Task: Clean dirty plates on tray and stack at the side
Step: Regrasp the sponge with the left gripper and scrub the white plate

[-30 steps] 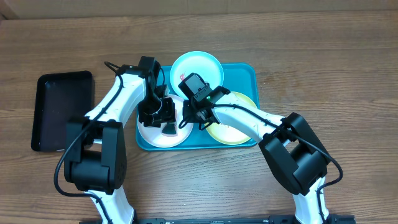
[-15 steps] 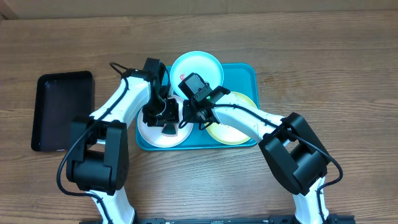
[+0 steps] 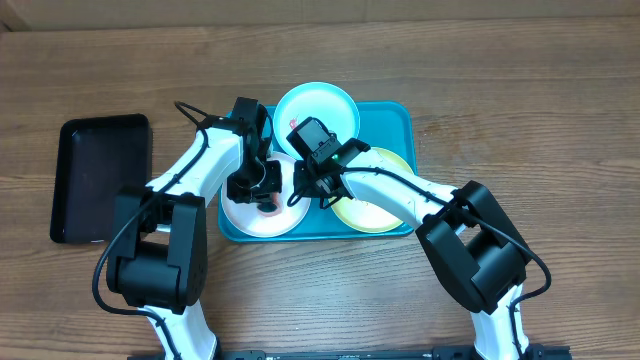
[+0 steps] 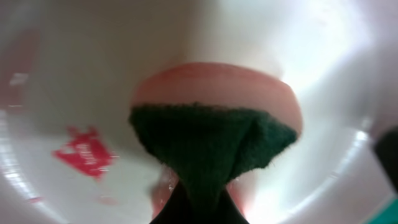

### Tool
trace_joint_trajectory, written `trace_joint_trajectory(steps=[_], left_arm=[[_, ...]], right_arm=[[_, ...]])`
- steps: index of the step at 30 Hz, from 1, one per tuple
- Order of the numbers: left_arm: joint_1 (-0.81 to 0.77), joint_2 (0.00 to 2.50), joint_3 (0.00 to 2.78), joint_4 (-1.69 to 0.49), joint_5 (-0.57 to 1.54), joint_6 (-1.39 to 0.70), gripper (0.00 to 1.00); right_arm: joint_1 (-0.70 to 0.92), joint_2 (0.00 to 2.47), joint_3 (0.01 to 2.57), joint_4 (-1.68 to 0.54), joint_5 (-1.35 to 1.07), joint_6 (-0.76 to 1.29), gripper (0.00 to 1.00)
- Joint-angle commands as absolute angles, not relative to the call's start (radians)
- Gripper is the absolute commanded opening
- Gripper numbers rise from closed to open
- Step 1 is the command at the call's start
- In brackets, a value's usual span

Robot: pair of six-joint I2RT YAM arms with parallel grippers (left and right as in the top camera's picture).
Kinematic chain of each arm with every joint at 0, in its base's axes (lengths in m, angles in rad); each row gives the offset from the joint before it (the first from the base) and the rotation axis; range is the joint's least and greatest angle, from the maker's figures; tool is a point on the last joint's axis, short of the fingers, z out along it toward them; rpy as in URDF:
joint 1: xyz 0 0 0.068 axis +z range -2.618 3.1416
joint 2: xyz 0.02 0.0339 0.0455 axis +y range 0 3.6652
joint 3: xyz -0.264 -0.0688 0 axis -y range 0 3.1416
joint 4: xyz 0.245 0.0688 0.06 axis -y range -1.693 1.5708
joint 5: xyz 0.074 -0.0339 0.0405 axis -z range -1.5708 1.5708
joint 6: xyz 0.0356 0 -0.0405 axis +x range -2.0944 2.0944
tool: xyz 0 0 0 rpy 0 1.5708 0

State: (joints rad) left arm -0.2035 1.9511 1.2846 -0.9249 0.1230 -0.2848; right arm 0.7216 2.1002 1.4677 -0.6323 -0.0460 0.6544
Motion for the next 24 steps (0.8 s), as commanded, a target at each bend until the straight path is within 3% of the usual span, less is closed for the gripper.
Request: trace_joint_trajectory(steps=[1,11,14,21,24], left_arm=[[-0.200,1.956,1.280,-0.941,-0.093,-0.286,0.04],[-0.196,1.954,1.311,-1.034,-0.328,-0.367,0.04],[-0.196,1.954,1.355,-1.055,-0.261,-0.367,0.04],[-0.198,1.958,1.362,-0.945,0.193,-0.332,0.04],[-0.199,1.958,1.341,-0.891,0.264,-0.326,0.04]], right_arm=[[0.725,2.104,1.475,-0.630,-0.038,0.655,0.08],[0.724,2.104,1.475,-0.630,-0.038,0.655,0.08],[0.724,2.104,1.475,-0.629,-0.038,0.655,0.08],[0.724,2.104,1.476,-0.617,-0.039,0.655,0.08],[0.724,2.104,1.475,-0.618,-0.039,0.655,0.08]])
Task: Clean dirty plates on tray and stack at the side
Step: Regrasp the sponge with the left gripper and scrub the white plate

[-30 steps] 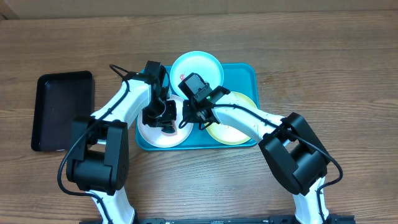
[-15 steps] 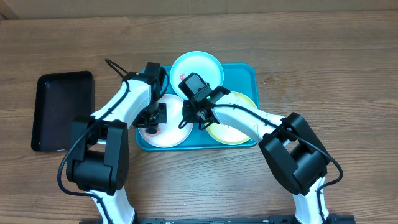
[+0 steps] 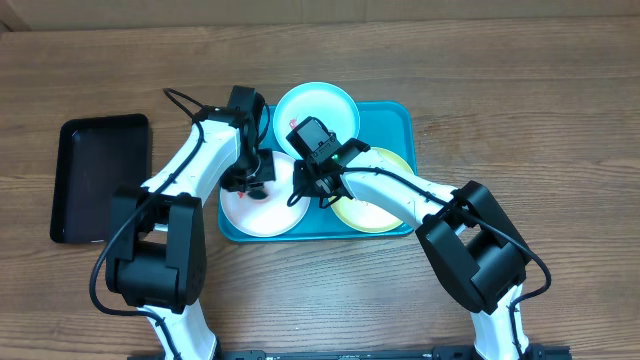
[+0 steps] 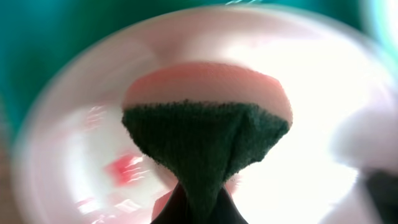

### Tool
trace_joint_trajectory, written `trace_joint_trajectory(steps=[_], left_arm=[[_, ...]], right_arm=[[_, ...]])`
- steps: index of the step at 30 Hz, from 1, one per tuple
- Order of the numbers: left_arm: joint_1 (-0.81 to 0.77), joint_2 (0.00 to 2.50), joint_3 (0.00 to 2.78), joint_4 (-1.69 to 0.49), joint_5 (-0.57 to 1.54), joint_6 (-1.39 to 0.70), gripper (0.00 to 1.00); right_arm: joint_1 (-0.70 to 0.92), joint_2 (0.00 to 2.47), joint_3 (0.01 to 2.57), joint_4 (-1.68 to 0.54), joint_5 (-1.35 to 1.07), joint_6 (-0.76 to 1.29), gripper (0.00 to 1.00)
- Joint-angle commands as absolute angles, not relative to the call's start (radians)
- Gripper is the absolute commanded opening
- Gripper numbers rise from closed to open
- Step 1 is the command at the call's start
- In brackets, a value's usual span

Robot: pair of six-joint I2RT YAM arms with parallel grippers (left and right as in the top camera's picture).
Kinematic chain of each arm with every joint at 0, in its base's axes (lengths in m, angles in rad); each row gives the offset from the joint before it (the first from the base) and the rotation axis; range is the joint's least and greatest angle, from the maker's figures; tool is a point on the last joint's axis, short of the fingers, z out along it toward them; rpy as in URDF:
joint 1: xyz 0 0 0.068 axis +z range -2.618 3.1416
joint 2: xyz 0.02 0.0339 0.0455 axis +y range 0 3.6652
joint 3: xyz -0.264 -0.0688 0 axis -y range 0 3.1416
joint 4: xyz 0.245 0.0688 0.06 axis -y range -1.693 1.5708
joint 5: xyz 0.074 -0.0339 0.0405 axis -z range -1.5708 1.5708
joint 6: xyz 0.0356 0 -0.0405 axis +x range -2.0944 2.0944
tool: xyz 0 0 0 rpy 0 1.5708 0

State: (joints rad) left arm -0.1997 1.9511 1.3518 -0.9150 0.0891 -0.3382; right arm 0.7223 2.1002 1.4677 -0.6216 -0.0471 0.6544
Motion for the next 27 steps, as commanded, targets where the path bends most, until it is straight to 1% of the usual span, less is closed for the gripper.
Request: trace_joint_trajectory(steps=[1,6,12,21,25,27], left_arm=[[-0.199,1.958,1.333,-0.881,0.263,-0.326,0.04],[-0.195,1.958,1.296,-0.847,0.228,-0.325,0.04],[-0.175,1.958,1.267,-0.847,-0.042,-0.341,0.04],[-0.125,1.958,1.184,-0.793,-0.304,-0.340,0.04],[-0.117,1.957,1.200,-0.840,-0.420,-0.337,0.04],[-0.118,1.954,1.231,-0.883,-0.445,-0.338,0.04]], right_arm=[[0.724,2.104,1.475,-0.618,-0.039,0.655,0.08],[0.724,2.104,1.475,-0.616,-0.038,0.655,0.08],[0.725,2.104,1.476,-0.617,-0.039,0.655,0.08],[0.724,2.104,1.476,-0.617,-0.038,0.655,0.08],[0.724,2.104,1.475,-0.617,-0.038,0.655,0.08],[0.724,2.104,1.476,-0.617,-0.038,0.655,0.08]])
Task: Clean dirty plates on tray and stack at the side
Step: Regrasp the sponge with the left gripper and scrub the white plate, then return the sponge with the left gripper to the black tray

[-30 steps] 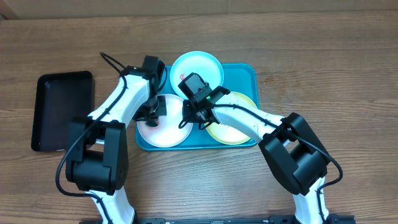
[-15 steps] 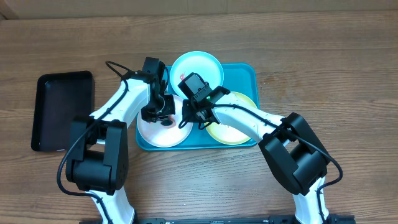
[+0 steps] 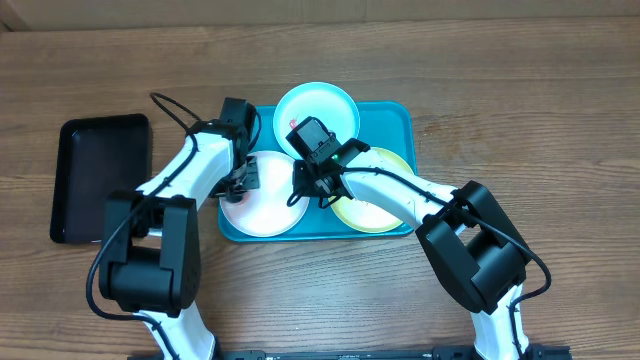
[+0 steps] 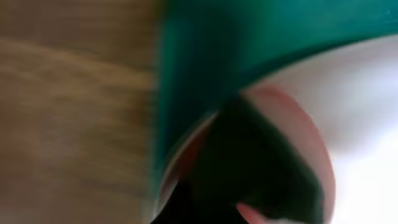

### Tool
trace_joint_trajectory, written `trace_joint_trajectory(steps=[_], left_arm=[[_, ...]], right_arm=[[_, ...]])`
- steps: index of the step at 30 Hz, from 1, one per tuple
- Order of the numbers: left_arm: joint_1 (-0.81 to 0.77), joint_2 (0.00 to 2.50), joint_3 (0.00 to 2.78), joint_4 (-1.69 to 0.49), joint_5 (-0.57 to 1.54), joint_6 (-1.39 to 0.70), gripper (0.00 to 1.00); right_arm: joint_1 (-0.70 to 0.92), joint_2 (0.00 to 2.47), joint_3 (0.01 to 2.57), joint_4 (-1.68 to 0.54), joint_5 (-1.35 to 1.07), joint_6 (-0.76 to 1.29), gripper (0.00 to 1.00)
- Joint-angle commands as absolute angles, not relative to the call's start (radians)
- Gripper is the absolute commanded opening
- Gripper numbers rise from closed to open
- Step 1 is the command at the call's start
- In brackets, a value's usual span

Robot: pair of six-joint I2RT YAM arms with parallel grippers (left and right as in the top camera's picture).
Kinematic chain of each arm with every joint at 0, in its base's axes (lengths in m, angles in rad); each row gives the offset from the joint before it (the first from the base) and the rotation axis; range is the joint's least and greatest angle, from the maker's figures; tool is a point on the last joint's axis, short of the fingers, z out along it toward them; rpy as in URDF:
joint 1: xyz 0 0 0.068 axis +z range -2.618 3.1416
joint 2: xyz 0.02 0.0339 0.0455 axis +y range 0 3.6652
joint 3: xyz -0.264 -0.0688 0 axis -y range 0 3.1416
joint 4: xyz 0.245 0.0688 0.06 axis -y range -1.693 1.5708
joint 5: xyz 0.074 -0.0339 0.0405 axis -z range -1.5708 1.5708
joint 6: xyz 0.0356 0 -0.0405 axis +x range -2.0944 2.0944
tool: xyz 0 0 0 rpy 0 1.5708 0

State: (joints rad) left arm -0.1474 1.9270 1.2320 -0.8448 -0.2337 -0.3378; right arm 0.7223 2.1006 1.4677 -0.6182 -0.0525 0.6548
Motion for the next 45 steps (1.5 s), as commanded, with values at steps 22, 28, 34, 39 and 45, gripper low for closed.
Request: trace_joint_trajectory(steps=[22,28,34,39,45], left_arm=[[-0.133,1.959,1.251,-0.701,0.364,-0.290,0.04],[-0.131,1.959,1.209,-0.663,0.252,-0.299,0.04],[-0.131,1.958,1.209,-0.778,-0.150,-0.300,0.04],[-0.131,1.950,1.223,-0.899,-0.315,-0.341,0.04],[-0.131,1.898,1.342,-1.080,-0.322,-0.410,0.04]], right_arm=[[0.724,2.104,1.476,-0.608,-0.039,0.655,0.08],[0.724,2.104,1.476,-0.607,-0.039,0.655,0.08],[0.724,2.104,1.476,-0.612,-0.039,0.655,0.08],[0.724,2.104,1.476,-0.611,-0.038,0.655,0.08],[0.725,2.104,1.479,-0.611,-0.039,0.655,0.04]])
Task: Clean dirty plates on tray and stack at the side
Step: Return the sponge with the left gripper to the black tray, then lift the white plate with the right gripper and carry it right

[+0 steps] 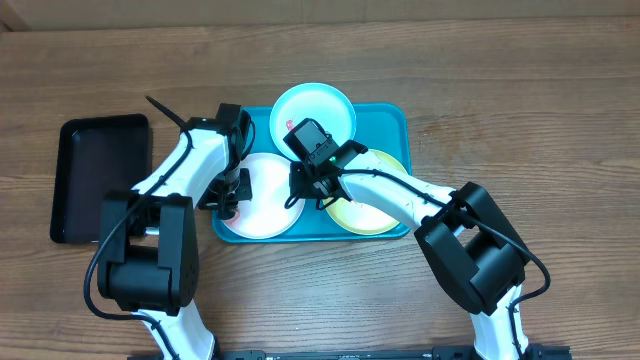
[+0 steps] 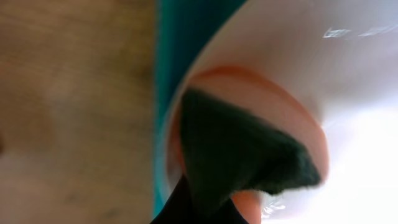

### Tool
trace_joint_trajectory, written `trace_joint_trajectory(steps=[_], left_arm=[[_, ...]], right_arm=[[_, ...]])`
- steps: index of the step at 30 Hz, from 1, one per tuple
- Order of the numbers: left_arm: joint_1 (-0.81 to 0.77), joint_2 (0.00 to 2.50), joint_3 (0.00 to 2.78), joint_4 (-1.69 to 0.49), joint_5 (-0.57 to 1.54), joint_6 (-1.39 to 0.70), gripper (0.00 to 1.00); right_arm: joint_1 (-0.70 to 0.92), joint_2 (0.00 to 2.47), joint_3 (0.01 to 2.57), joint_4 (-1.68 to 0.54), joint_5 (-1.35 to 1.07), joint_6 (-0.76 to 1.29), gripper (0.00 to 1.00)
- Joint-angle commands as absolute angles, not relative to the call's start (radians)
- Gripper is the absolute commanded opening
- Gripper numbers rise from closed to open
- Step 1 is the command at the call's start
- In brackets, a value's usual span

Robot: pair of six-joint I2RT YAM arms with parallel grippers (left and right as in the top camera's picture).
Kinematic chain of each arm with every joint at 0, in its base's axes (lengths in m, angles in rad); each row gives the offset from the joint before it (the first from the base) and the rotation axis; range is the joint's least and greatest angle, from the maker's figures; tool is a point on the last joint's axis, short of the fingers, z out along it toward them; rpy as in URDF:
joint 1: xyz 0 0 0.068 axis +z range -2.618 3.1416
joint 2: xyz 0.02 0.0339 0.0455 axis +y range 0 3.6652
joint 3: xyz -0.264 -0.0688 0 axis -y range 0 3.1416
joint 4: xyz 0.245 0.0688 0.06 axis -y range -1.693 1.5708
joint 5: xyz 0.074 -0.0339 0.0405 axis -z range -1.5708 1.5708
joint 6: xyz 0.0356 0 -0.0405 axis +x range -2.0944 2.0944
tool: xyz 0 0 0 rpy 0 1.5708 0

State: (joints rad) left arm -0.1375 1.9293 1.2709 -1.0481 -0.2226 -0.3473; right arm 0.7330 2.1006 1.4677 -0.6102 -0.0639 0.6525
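A white plate [image 1: 265, 195] lies in the front left of the teal tray [image 1: 385, 120]. My left gripper [image 1: 228, 196] is at the plate's left rim, shut on a sponge [image 2: 249, 149] with a dark green scouring face and pink body. The sponge presses on the white plate [image 2: 348, 93] just inside its edge. My right gripper [image 1: 298, 186] sits at the plate's right rim and looks shut on it. A pale blue plate [image 1: 315, 110] with a small red smear lies at the tray's back. A yellow-green plate [image 1: 372, 200] lies at the right, partly under the right arm.
A black rectangular tray [image 1: 100, 175] lies on the wooden table [image 1: 520, 90] to the left of the teal tray. The left arm's cable sticks out above the gap between the two trays.
The left gripper with the sponge has moved from the white plate's back left rim to its left front rim. The right gripper has stayed at the plate's right rim.
The sponge first pressed on the middle of the white plate, beside a red smear. Then it was further back on the plate with the smear still showing. Then it was at the back left rim, and now at the left front rim, where no red shows from overhead.
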Motion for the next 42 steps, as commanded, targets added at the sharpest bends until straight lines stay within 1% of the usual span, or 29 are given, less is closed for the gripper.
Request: trace_joint_trajectory(steps=[1,6,10,13,16,20,24,28,31,37,42], left_arm=[[-0.131,1.877,1.360,-1.099,-0.320,-0.426,0.04],[-0.121,1.679,1.393,-1.121,-0.281,-0.488,0.04],[-0.052,1.502,1.392,-1.121,-0.275,-0.517,0.04],[0.043,1.414,1.392,-1.128,-0.239,-0.510,0.04],[0.163,1.372,1.392,-1.138,-0.159,-0.464,0.04],[0.320,1.380,1.383,-1.142,-0.008,-0.442,0.04],[0.411,1.399,1.361,-1.137,0.050,-0.438,0.04],[0.427,1.420,1.360,-1.137,0.065,-0.437,0.04],[0.425,1.428,1.360,-1.137,0.072,-0.438,0.04],[0.425,1.432,1.360,-1.136,0.072,-0.438,0.04],[0.425,1.432,1.360,-1.136,0.072,-0.438,0.04]], right_arm=[[0.725,2.102,1.482,-0.610,-0.039,0.655,0.04],[0.729,2.071,1.536,-0.624,-0.038,0.654,0.04],[0.750,2.010,1.592,-0.664,0.045,0.591,0.04],[0.779,1.957,1.643,-0.725,0.217,0.546,0.04],[0.816,1.913,1.707,-0.802,0.422,0.465,0.04],[0.876,1.896,1.787,-0.873,0.696,0.310,0.04],[0.941,1.896,1.802,-0.860,0.991,0.150,0.04],[1.005,1.896,1.802,-0.812,1.197,0.022,0.04],[1.045,1.896,1.802,-0.756,1.275,-0.097,0.04],[1.092,1.896,1.802,-0.614,1.308,-0.362,0.04],[1.100,1.896,1.802,-0.549,1.309,-0.483,0.04]])
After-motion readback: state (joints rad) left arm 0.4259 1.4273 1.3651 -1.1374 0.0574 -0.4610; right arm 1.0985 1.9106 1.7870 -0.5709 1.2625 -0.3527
